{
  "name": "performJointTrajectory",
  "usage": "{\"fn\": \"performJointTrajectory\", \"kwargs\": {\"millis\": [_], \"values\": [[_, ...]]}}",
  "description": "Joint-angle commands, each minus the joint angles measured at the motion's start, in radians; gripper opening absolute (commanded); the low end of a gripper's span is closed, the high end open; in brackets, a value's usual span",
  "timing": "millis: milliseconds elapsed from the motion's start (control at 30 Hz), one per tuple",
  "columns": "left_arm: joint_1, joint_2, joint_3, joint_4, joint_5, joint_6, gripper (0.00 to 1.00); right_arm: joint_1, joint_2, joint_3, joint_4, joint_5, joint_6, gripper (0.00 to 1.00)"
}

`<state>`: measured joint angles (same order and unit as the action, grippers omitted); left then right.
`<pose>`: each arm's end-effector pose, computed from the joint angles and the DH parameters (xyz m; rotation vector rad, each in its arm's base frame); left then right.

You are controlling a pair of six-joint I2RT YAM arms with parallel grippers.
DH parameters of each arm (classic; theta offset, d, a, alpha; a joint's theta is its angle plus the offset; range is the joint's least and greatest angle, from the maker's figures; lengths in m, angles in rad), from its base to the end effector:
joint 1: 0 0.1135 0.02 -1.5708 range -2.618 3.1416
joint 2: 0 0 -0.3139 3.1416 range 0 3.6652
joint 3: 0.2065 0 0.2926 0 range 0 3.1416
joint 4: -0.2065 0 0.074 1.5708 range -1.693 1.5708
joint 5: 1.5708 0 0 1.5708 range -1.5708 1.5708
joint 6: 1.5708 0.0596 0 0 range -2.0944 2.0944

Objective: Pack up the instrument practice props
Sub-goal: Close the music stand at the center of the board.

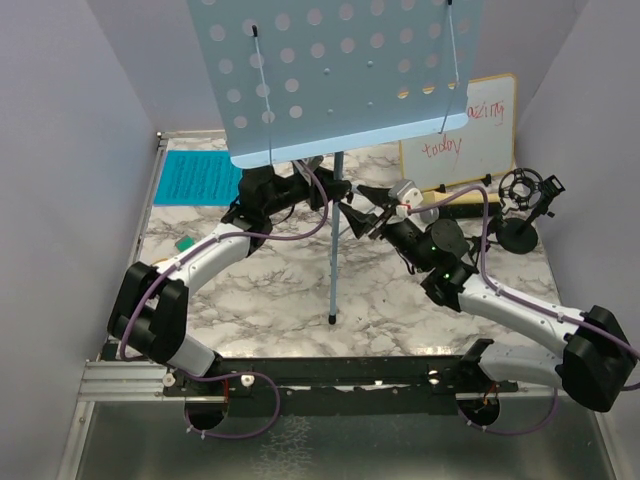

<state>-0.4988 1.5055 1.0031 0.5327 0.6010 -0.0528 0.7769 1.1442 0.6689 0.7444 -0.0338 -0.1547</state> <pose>0.3373 -0.2221 0.3451 0.8201 1.3928 -0.8913 0.2132 0.2124 0.3571 -0.6199 1.1678 0.5526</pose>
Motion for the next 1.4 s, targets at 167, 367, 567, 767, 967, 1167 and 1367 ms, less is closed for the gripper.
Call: {"fn": "performJointTrajectory", "kwargs": {"millis": [167,367,567,767,967,1167,1367], "values": [[-0.05,-0.036,-0.098,-0.229,-0.192,-0.131,0.0,0.026,0.063,-0.076,0.043,0.022,0.191,0.61],[-0.083,-0.09,-0.129,-0.22,-0.342,-0.205,0.0,0.073,0.111,-0.114,0.047,0.183,0.221,0.6],[-0.114,-0.107,-0.143,-0.214,-0.39,-0.236,0.0,0.096,0.204,-0.136,0.163,0.24,0.284,0.58],[-0.121,-0.118,-0.158,-0.206,-0.397,-0.245,0.0,0.114,0.31,-0.107,0.235,0.264,0.297,0.56],[-0.12,-0.115,-0.152,-0.202,-0.36,-0.218,0.0,0.114,0.357,-0.085,0.263,0.236,0.33,0.34],[-0.091,-0.145,-0.17,-0.151,-0.293,-0.189,0.15,0.114,0.313,-0.096,0.222,0.223,0.33,0.01],[-0.018,-0.193,-0.198,-0.066,-0.202,-0.202,0.37,0.113,0.274,-0.103,0.184,0.167,0.308,0.01]]}}
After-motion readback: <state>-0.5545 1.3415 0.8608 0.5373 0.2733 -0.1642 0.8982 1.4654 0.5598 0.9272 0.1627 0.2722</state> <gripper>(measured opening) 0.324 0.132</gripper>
